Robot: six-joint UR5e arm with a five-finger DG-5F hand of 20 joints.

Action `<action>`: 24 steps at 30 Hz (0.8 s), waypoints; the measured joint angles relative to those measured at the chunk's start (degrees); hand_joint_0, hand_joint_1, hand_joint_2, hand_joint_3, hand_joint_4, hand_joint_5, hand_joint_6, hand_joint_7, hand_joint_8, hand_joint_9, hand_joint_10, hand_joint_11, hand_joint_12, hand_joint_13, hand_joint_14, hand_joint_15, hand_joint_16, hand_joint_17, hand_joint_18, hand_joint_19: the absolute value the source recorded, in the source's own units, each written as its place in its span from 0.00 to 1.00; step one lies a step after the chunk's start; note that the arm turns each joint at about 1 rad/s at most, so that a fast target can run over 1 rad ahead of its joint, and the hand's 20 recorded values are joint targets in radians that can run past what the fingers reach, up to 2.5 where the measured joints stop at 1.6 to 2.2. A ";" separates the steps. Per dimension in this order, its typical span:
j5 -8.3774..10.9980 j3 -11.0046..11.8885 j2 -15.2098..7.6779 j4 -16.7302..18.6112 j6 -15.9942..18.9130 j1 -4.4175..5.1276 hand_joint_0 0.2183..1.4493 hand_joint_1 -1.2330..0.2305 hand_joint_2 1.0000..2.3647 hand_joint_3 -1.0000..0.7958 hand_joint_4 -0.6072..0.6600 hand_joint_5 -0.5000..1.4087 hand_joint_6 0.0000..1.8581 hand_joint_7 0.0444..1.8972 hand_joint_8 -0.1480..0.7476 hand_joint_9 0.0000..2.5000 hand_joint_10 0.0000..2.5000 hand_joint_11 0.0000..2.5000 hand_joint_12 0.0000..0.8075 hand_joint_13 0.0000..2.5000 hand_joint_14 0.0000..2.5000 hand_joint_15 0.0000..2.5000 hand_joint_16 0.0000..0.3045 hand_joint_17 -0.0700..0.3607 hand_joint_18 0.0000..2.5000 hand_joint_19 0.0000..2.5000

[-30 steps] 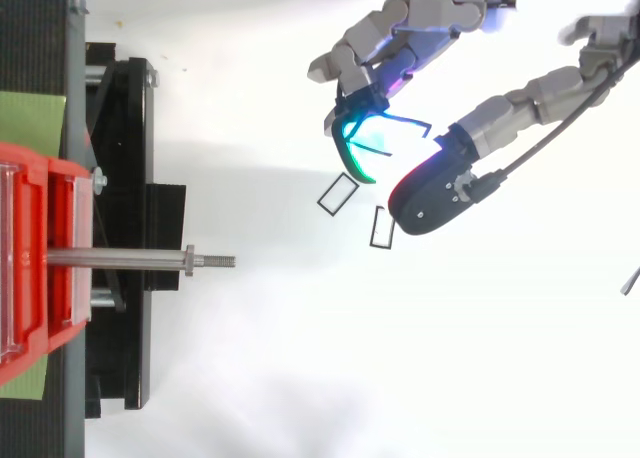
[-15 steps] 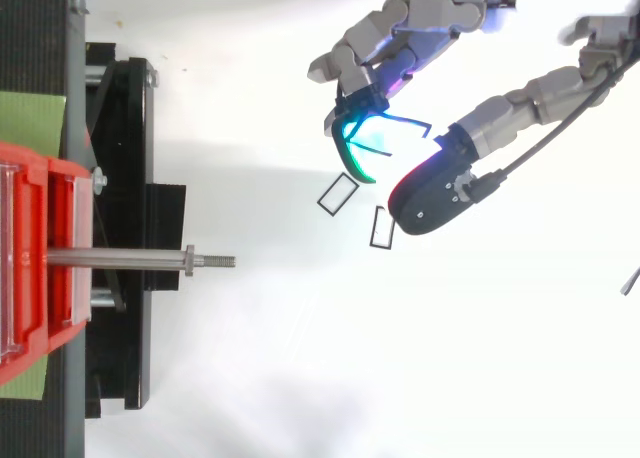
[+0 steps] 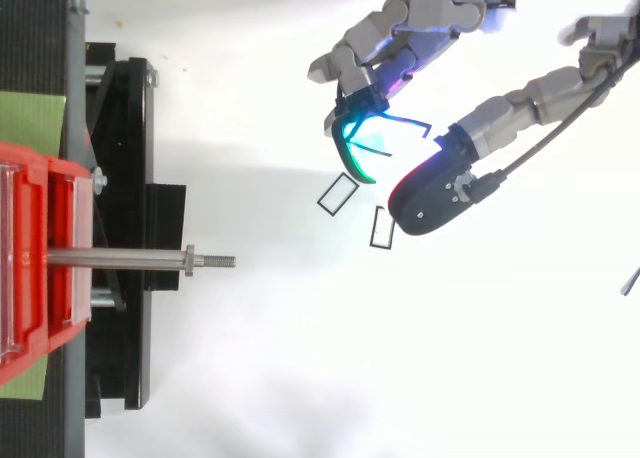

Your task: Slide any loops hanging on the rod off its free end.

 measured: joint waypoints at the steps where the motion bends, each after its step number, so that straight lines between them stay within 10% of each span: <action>1: 0.00 0.00 0.00 0.00 0.00 0.00 0.35 0.42 0.01 0.37 0.62 0.14 0.45 0.71 0.51 0.27 0.00 0.03 0.32 0.15 0.00 0.00 0.13 0.37 0.07 0.00; 24: 0.00 0.00 0.02 0.04 0.00 0.01 0.35 0.42 0.01 0.37 0.62 0.14 0.45 0.70 0.49 0.28 0.00 0.02 0.33 0.15 0.00 0.00 0.14 0.38 0.08 0.00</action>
